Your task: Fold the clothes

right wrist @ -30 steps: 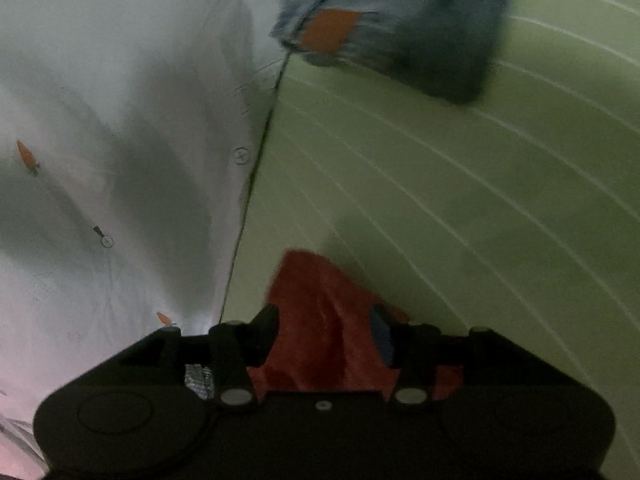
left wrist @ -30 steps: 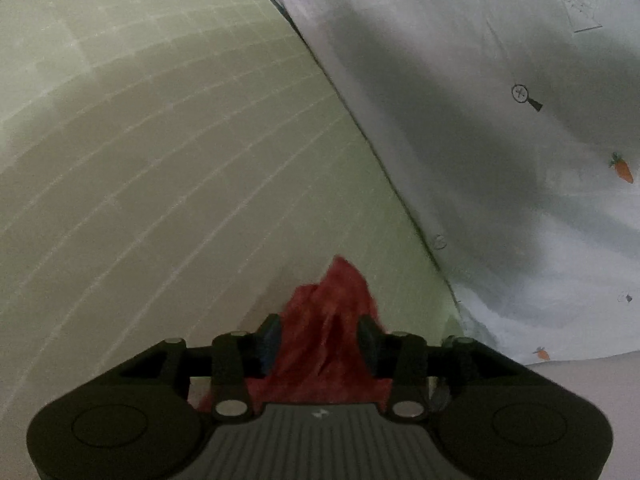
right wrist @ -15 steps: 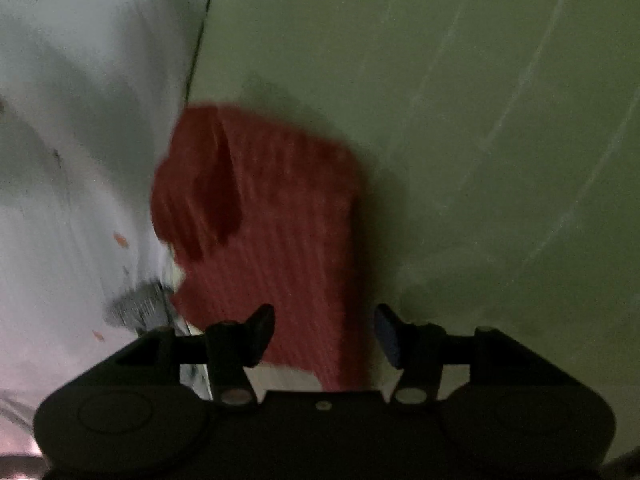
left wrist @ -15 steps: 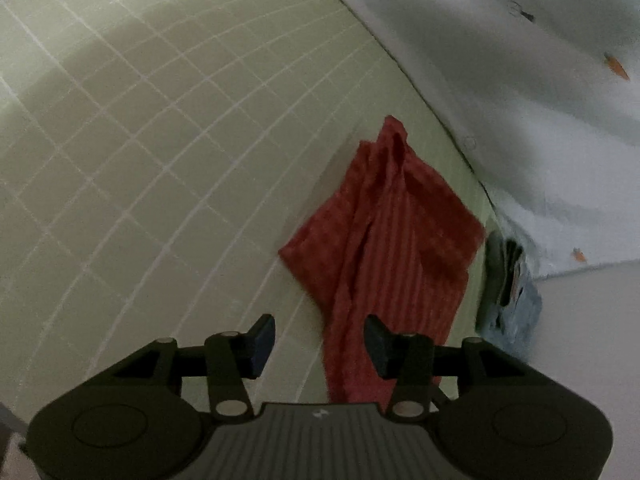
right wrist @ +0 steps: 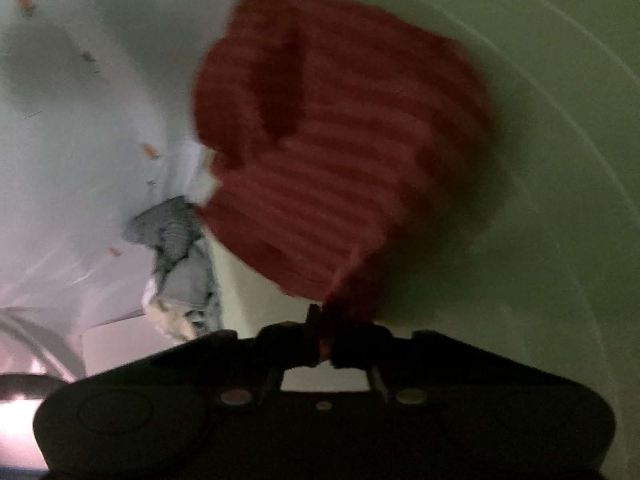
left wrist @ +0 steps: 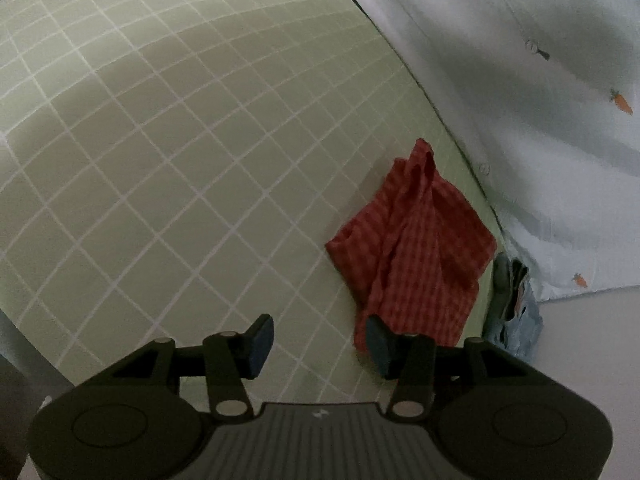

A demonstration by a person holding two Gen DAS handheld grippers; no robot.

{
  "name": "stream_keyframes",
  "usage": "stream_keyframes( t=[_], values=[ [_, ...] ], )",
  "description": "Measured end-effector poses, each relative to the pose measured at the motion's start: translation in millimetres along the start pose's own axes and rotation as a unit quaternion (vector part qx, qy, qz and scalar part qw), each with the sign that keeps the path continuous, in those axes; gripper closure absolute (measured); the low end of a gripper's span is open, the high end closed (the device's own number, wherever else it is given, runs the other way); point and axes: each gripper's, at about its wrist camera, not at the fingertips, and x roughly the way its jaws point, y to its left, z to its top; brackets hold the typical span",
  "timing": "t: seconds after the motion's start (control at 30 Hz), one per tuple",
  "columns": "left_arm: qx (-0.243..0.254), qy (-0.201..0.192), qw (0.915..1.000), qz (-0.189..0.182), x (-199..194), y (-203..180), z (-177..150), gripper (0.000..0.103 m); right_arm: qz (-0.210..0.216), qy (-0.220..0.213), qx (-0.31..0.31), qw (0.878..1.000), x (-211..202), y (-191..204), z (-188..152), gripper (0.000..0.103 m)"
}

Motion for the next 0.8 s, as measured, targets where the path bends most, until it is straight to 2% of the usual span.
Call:
stream_keyframes(
  t=[0.13,0.17,0.23,0.27,0.33,0.37,0.4,0.47,0.5,0.57,0.67,0.7,0.73,0.8],
  values=[
    [0.003,-0.003,1.0,0.0,-1.7,-2.5,-3.8,0.051,0.047,-0.046,-0.068,0.995,-15.9,39.4,28.7,0.102],
    [0.002,-0.003,1.0,0.001,-2.1,-2.2,-4.6,0.051,0.061,-0.067,-0.069,0.994,-22.1,44.0,37.6,0.102],
    [0.0,-0.004,1.0,0.002,-2.8,-1.8,-5.8,0.051,0.101,-0.13,-0.027,0.986,-38.6,37.8,56.3,0.101],
    [-0.002,-0.005,1.0,0.003,-3.2,-1.8,-6.1,0.051,0.12,-0.162,-0.006,0.98,-46.8,34.7,65.6,0.096],
    [-0.004,-0.006,1.0,0.004,-3.4,-2.1,-6.4,0.051,0.151,-0.219,0.033,0.963,-62.9,28.0,82.3,0.08],
    [-0.005,-0.007,1.0,0.005,-2.9,-2.6,-6.1,0.051,0.14,-0.23,0.03,0.963,-69.3,26.0,83.7,0.055],
    [-0.004,-0.007,0.9999,0.006,-1.8,-3.5,-6.1,0.051,0.113,-0.23,0.001,0.967,-73.7,28.2,81.2,0.046],
    [-0.003,-0.007,0.9999,0.01,0.6,-4.6,-6.8,0.051,0.059,-0.228,-0.059,0.97,-82.6,32.4,76.1,0.044],
    [-0.003,-0.006,0.9999,0.012,3.0,-5.7,-6.6,0.051,0.032,-0.227,-0.088,0.969,-87.0,34.5,73.5,0.035],
    [-0.002,-0.004,0.9999,0.016,8.2,-8.0,-5.8,0.051,-0.041,-0.212,-0.152,0.964,-81.2,38.5,64.6,0.028],
    [0.015,-0.003,0.9995,0.028,16.3,-18.3,-3.8,0.05,-0.158,-0.178,-0.245,0.94,-62.4,43.2,49.2,0.027],
    [0.026,-0.003,0.9991,0.034,18.8,-22.6,-3.3,0.05,-0.185,-0.167,-0.263,0.932,-55.4,42.2,46.3,0.027],
    [0.041,-0.005,0.9983,0.042,22.2,-28.8,-2.4,0.048,-0.202,-0.157,-0.27,0.928,-48.8,40.7,45.1,0.027],
    [0.075,-0.009,0.9955,0.058,29.7,-42.6,-0.2,0.044,-0.213,-0.14,-0.273,0.927,-39.7,37.0,46.4,0.026]
  ],
)
